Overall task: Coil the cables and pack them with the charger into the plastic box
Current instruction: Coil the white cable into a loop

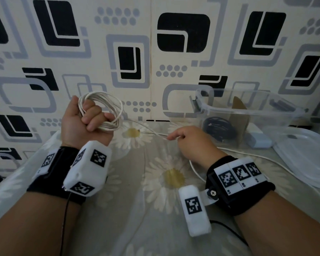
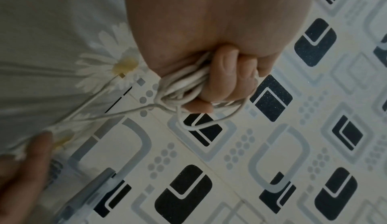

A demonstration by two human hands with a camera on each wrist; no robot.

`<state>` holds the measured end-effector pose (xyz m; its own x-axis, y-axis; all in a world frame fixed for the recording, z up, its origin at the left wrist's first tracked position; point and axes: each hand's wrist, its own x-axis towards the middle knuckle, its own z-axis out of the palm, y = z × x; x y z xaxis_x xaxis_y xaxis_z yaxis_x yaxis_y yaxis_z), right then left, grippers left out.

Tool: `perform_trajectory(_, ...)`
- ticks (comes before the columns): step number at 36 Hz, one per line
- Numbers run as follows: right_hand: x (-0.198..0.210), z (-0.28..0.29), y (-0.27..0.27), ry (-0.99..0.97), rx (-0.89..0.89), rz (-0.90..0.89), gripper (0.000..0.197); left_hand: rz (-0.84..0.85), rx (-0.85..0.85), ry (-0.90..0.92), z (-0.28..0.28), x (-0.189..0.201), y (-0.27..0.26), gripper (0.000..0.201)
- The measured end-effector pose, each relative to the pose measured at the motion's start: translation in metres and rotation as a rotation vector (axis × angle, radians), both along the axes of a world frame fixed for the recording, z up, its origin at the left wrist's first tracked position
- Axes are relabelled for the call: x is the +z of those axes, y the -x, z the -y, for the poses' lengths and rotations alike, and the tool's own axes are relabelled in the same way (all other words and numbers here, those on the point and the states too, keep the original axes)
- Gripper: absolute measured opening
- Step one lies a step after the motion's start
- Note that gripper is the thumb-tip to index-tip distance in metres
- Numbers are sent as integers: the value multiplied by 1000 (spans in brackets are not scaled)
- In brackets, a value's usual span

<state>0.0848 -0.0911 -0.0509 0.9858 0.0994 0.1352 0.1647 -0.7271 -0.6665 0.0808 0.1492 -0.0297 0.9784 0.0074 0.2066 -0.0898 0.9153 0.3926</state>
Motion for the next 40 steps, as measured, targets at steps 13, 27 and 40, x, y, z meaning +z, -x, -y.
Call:
perform_trajectory(13,3,-4,11,112,450,-201,36,16,91,323,-19,-7,-11,50)
perform_trajectory(27,14,-5,24,-115,657,-149,21,3,291,-246,-6,-3,-15,16)
perform_trajectory(40,14,-10,29,-278,583,319,8,164,376,-1259,26,-13,0,18)
